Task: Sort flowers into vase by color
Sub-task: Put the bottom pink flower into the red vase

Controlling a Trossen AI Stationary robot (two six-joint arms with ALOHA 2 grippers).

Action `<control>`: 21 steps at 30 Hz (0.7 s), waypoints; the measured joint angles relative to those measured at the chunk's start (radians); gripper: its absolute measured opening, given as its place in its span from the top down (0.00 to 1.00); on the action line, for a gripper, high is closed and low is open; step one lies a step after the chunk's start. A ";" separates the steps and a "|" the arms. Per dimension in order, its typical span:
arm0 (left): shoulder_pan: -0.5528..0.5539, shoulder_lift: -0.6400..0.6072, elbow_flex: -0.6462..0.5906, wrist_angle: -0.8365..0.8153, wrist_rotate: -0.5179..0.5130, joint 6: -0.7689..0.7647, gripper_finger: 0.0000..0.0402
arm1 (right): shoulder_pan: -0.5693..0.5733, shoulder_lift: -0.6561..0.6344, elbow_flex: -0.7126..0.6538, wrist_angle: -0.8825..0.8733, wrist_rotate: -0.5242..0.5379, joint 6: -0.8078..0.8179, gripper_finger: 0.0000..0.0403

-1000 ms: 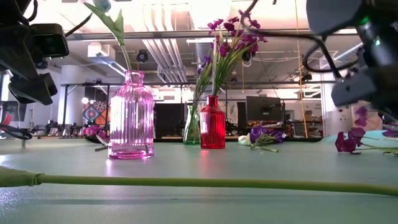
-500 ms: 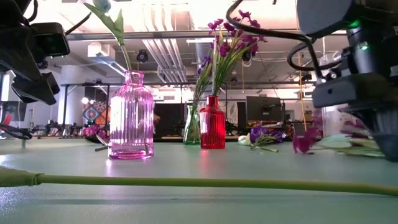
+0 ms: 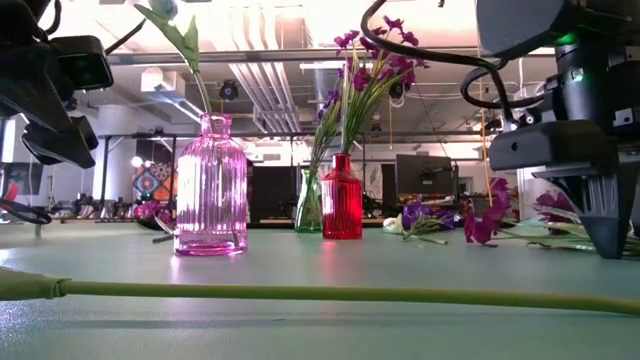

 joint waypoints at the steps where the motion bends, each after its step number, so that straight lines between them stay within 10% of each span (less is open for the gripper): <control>1: 0.000 0.000 0.000 0.000 0.000 0.000 0.42 | 0.000 0.000 -0.004 0.012 0.001 0.000 0.54; 14: 0.000 0.006 0.000 0.000 -0.027 0.027 0.42 | 0.001 -0.025 -0.025 0.081 0.053 -0.067 0.95; 21: 0.000 0.006 0.000 0.000 -0.027 0.027 0.42 | 0.002 -0.138 -0.019 0.041 0.201 -0.086 0.94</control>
